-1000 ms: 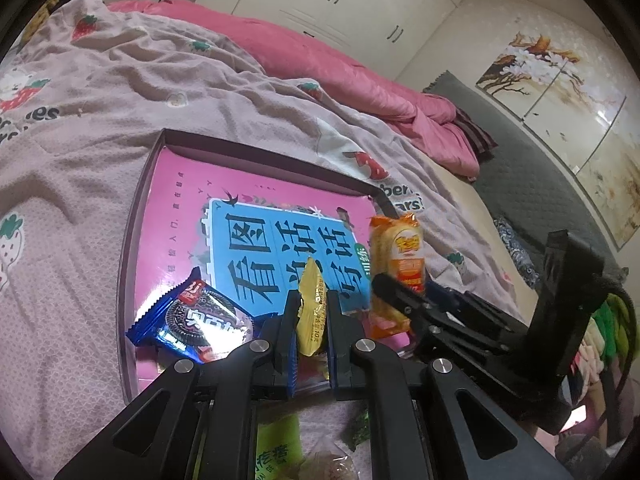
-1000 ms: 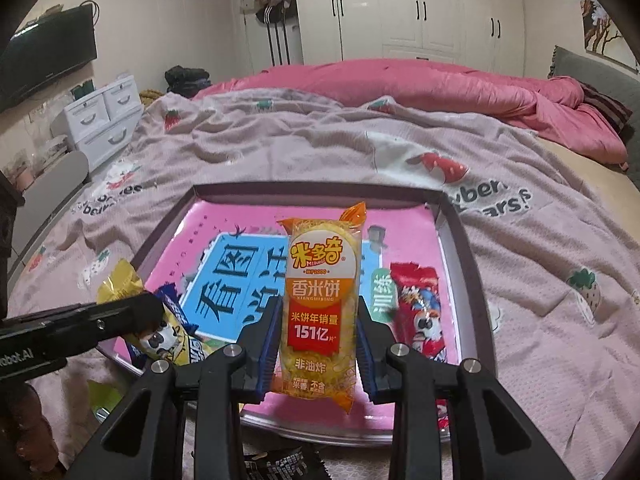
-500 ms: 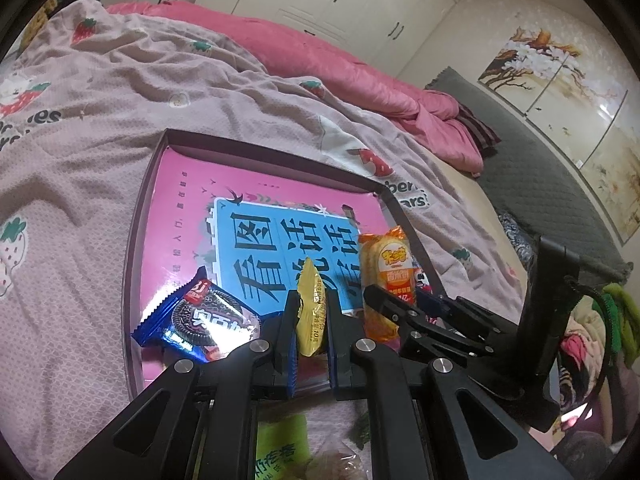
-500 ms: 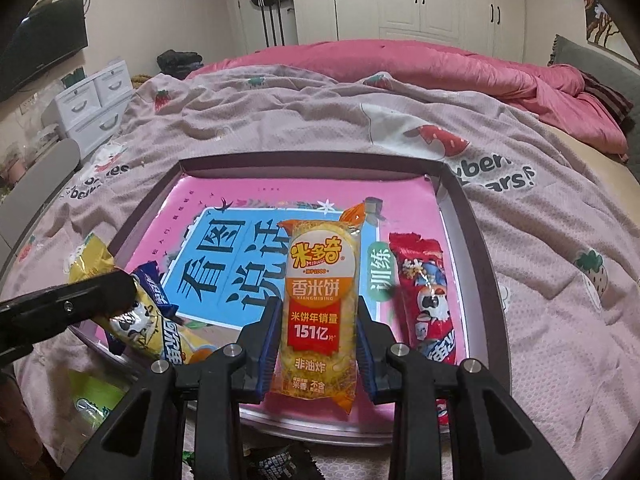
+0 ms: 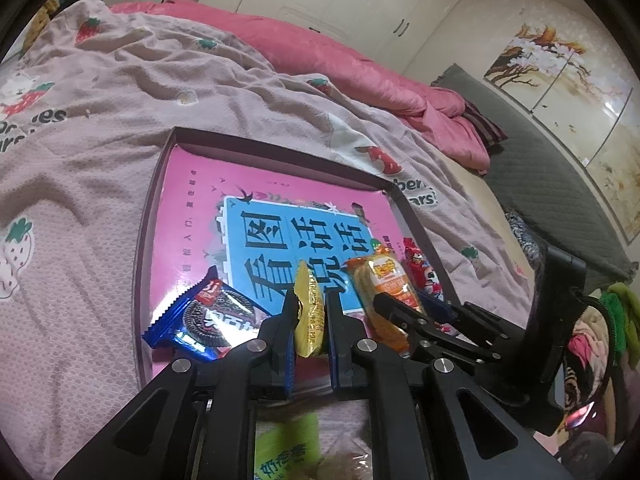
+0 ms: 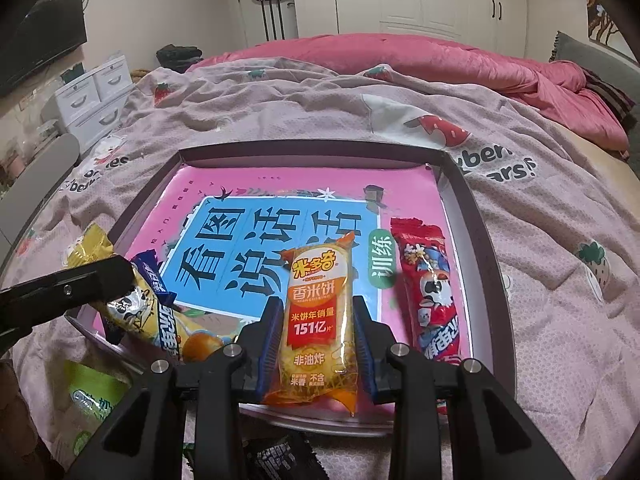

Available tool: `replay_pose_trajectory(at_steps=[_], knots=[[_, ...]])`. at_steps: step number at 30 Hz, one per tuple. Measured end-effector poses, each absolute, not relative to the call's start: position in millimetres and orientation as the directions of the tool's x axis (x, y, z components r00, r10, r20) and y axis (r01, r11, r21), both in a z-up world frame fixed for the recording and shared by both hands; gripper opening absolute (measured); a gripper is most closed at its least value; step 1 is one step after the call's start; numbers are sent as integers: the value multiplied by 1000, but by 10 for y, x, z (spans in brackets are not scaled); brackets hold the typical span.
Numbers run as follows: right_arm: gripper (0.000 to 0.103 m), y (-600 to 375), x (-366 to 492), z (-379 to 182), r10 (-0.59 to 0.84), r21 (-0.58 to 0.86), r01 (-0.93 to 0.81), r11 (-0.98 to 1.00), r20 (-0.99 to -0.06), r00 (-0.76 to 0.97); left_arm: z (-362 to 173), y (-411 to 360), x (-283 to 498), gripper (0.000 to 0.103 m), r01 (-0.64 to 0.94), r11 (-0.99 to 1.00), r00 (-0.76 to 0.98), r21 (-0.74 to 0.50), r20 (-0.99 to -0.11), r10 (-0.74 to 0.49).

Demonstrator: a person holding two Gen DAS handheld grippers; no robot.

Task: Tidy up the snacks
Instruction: 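Lower the gold bar into the tray while the right tool sets the rice-cracker pack there, then open both tools and withdraw them from the tray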

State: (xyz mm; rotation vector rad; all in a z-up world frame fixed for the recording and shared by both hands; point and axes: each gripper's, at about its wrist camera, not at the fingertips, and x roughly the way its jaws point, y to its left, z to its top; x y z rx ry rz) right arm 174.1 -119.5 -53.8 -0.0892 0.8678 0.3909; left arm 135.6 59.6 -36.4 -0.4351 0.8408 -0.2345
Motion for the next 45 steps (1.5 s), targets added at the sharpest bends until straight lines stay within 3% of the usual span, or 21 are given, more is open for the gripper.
replay_pose_trajectory(at_steps=[11, 17, 45], knots=[[34, -1237, 1705, -531, 274, 60, -357, 932, -762, 587, -345, 629, 1365, 21, 18, 911, 650, -412, -688, -324], [34, -1262, 1683, -517, 266, 54, -350, 935, -760, 593, -328, 660, 1360, 40, 10, 919, 655, -395, -691, -305], [46, -1487, 1483, -187, 321, 122, -341, 932, -712, 624, 33, 734, 1142, 67, 31, 928, 703, -372, -652, -285]])
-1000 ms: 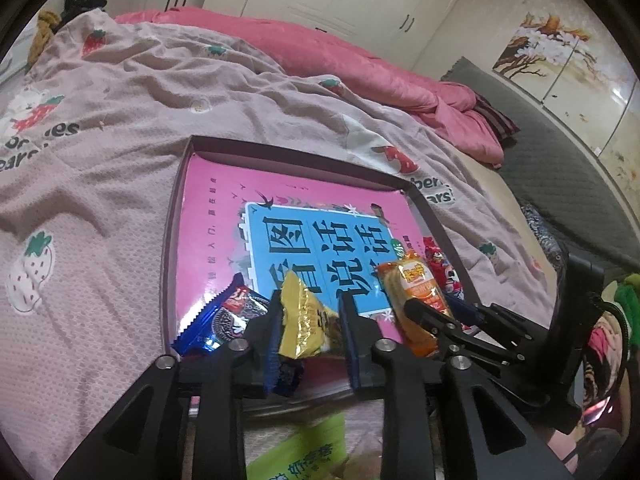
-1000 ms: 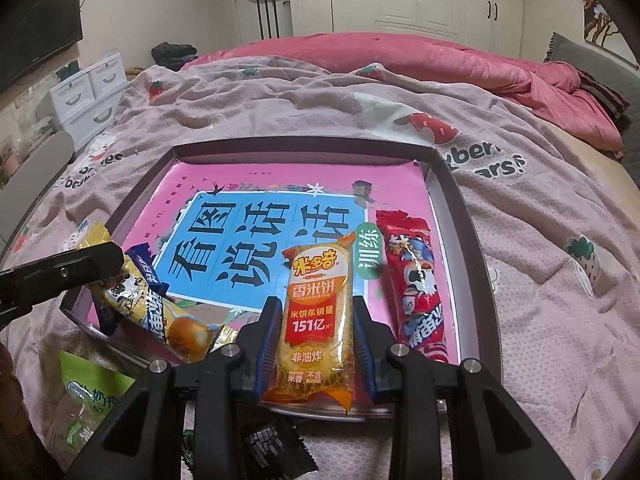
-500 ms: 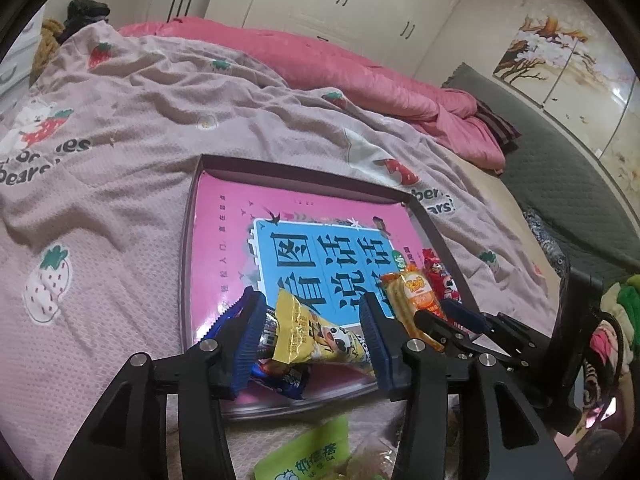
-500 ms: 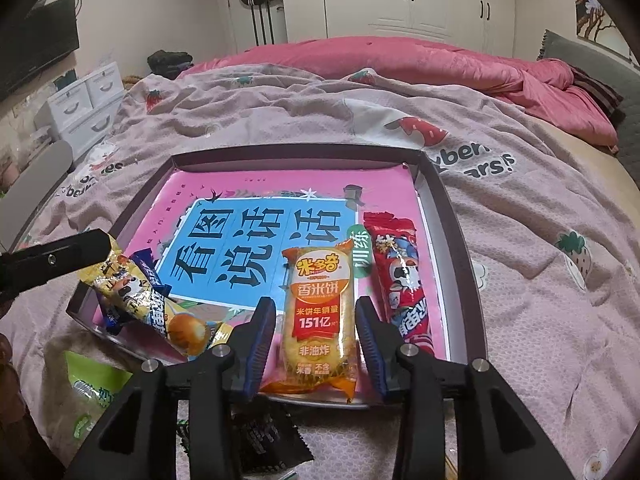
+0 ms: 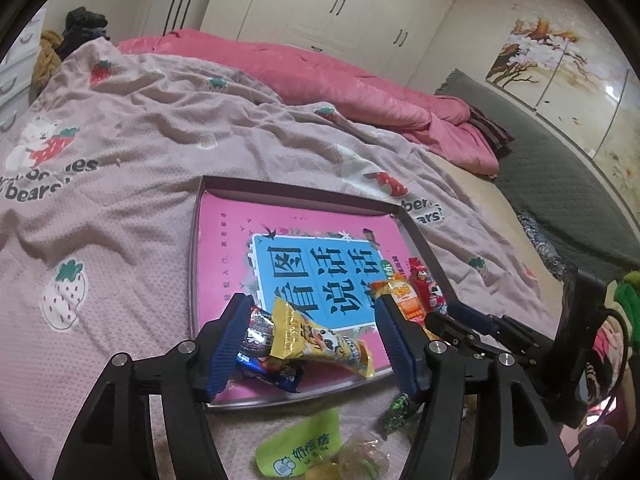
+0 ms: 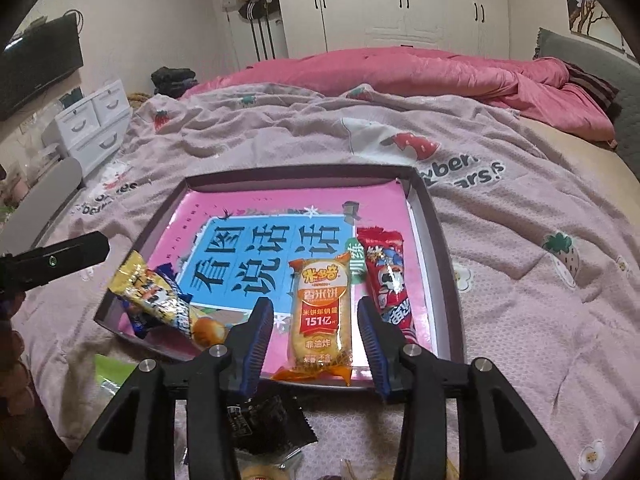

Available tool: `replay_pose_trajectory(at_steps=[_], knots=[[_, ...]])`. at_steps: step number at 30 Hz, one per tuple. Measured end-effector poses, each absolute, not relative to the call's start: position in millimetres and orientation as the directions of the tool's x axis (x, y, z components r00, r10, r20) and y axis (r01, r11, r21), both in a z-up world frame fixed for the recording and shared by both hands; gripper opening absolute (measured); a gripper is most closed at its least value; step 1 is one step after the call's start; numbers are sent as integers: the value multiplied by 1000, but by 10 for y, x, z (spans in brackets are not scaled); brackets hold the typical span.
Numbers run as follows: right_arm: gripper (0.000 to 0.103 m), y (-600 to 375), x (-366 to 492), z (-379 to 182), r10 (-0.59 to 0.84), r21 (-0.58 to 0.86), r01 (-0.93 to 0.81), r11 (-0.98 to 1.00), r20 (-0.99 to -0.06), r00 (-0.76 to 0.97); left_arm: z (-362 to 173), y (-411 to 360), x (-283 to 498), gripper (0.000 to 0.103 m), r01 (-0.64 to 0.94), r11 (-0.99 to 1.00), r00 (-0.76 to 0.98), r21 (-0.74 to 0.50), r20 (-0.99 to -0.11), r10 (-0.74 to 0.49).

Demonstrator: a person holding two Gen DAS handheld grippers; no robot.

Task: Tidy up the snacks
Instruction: 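Open both tools and withdraw them from the tray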

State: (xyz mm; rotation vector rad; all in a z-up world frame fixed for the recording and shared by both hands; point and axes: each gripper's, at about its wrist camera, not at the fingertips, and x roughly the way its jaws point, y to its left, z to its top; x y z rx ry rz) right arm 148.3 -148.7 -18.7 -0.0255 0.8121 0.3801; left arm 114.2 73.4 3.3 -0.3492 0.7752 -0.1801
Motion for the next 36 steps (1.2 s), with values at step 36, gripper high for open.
replay_pose_trajectory(at_steps=[36], knots=[[55, -1743, 1027, 394, 307, 59, -347, 936, -620, 722, 413, 679, 810, 77, 96, 941, 742, -324, -607, -285]])
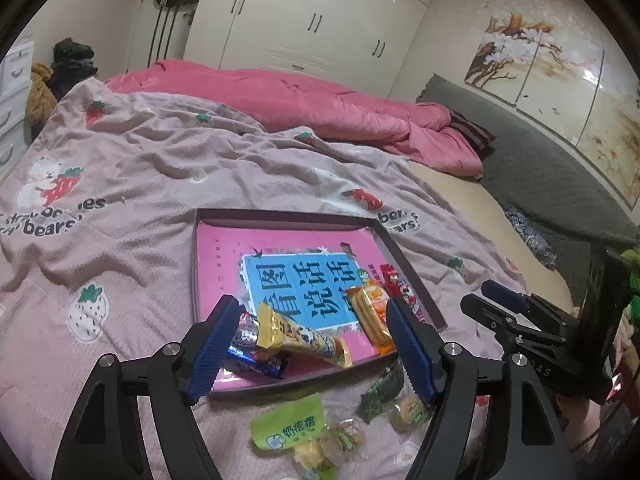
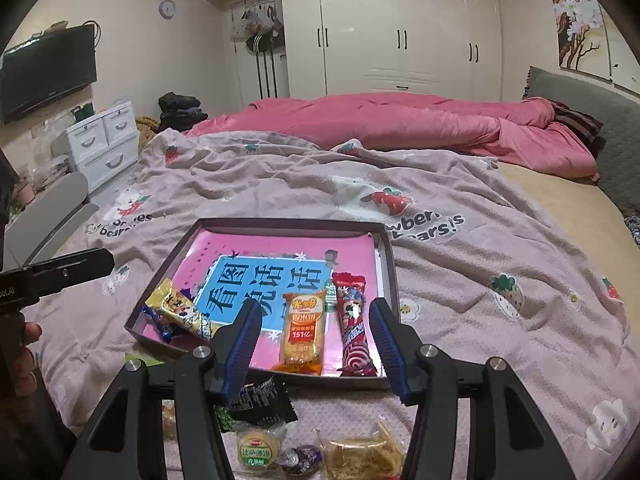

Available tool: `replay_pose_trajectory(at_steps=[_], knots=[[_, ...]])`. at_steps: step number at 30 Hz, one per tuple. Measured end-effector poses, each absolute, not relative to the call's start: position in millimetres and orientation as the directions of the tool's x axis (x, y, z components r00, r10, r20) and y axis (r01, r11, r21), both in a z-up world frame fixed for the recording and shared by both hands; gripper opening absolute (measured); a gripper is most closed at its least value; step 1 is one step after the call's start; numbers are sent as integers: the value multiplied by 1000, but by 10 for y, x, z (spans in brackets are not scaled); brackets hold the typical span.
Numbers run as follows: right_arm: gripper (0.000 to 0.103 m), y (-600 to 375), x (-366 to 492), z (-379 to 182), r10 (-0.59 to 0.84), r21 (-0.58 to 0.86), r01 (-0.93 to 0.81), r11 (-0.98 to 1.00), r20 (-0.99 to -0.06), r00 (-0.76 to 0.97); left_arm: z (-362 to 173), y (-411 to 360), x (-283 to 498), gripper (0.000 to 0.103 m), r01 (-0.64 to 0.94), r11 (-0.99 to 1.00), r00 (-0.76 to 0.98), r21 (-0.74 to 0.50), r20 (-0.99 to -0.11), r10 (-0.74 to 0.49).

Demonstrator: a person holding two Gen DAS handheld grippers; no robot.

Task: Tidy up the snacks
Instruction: 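Open both tools and withdraw them from the tray, then move both tools toward the loose snacks in front of the tray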

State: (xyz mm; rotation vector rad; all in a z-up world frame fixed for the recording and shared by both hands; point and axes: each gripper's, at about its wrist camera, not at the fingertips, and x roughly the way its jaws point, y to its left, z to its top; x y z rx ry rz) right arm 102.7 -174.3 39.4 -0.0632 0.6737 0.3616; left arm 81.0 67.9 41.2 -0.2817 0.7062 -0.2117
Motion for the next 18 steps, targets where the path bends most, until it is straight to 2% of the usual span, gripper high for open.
replay_pose_trajectory(at_steps=[18], knots=[[56, -1791, 769, 295, 309, 48, -369, 928, -651, 693, 384, 599, 674, 77, 130, 943, 708, -306, -637, -305]])
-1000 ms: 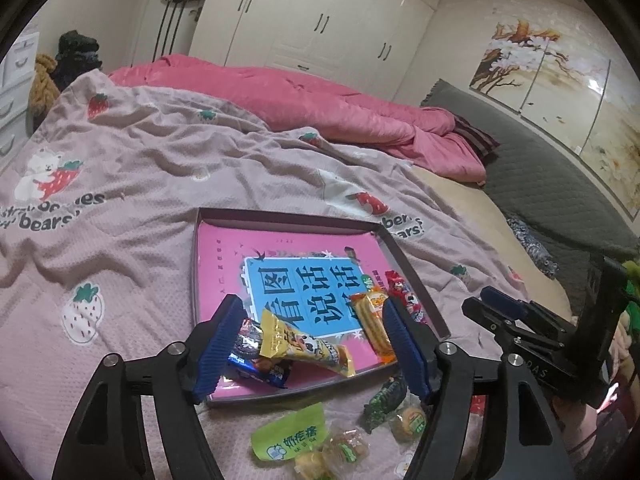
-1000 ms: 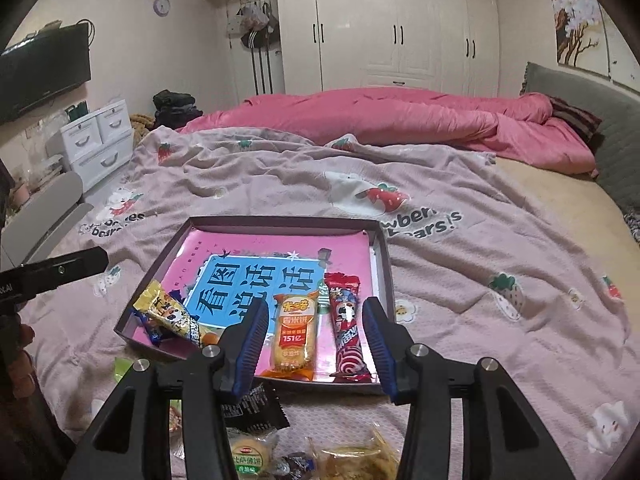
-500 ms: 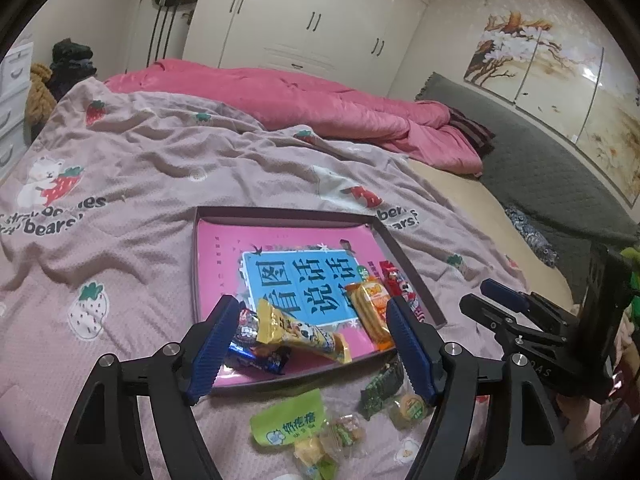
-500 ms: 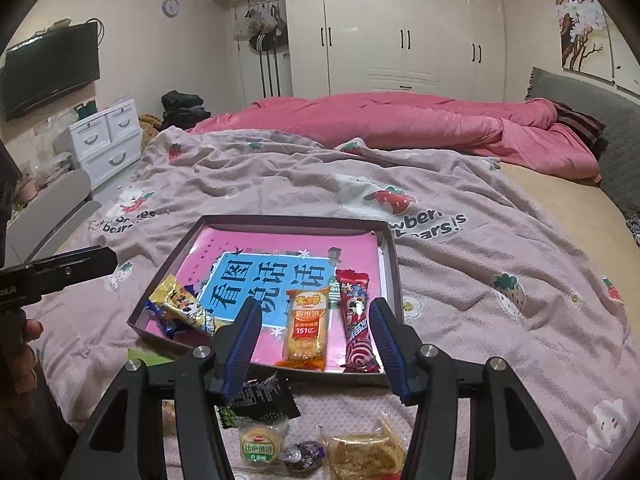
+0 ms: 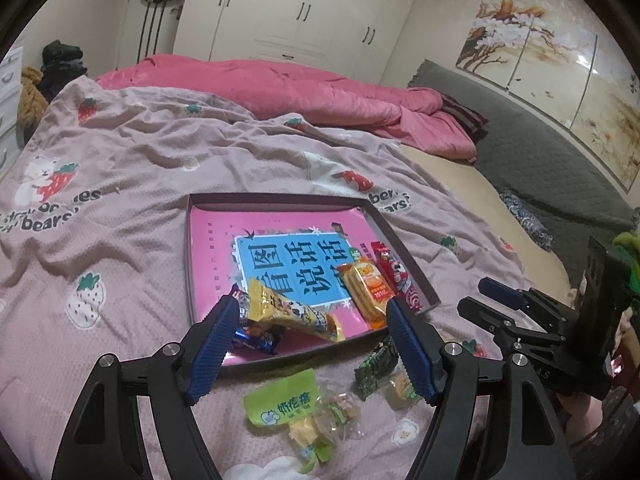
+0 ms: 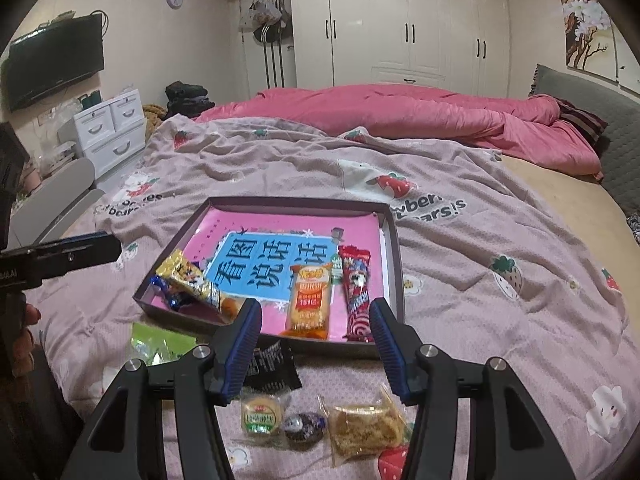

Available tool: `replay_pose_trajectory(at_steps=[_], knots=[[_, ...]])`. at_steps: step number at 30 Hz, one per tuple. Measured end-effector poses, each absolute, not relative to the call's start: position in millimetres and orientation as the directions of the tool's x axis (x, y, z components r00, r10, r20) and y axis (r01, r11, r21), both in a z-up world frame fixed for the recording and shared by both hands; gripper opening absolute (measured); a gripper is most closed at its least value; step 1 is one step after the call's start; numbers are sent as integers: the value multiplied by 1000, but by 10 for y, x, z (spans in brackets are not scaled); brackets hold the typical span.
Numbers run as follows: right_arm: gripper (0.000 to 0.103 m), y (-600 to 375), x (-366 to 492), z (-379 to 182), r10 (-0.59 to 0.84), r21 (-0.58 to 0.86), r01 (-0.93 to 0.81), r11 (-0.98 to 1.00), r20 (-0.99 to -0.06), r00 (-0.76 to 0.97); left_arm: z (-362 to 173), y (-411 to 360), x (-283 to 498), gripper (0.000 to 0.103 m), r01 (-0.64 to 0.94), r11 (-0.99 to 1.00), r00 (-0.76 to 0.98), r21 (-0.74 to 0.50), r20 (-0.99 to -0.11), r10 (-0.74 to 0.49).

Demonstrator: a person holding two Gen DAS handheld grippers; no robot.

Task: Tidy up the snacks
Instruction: 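Move both tools toward the loose snacks in front of the tray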

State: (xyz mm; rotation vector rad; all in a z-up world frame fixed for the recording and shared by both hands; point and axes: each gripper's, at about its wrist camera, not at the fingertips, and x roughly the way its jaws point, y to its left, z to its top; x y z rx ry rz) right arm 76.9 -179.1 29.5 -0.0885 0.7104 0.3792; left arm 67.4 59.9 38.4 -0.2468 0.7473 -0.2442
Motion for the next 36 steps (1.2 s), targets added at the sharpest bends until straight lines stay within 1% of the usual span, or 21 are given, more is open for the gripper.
replay_pose_trajectory(at_steps=[14, 28, 36], knots=[[56, -1667, 531, 118, 336, 36, -440, 897, -703, 627, 248, 526, 610, 77, 139, 943, 656, -303, -685, -317], [56, -1509, 343, -165, 430, 170, -505, 846, -777, 459, 94, 469, 565, 77, 136, 951, 608, -277, -735, -301], [56, -1464, 360, -382, 396, 163, -498, 852, -822, 409, 26, 422, 530, 77, 141, 958, 585, -248, -760, -283]])
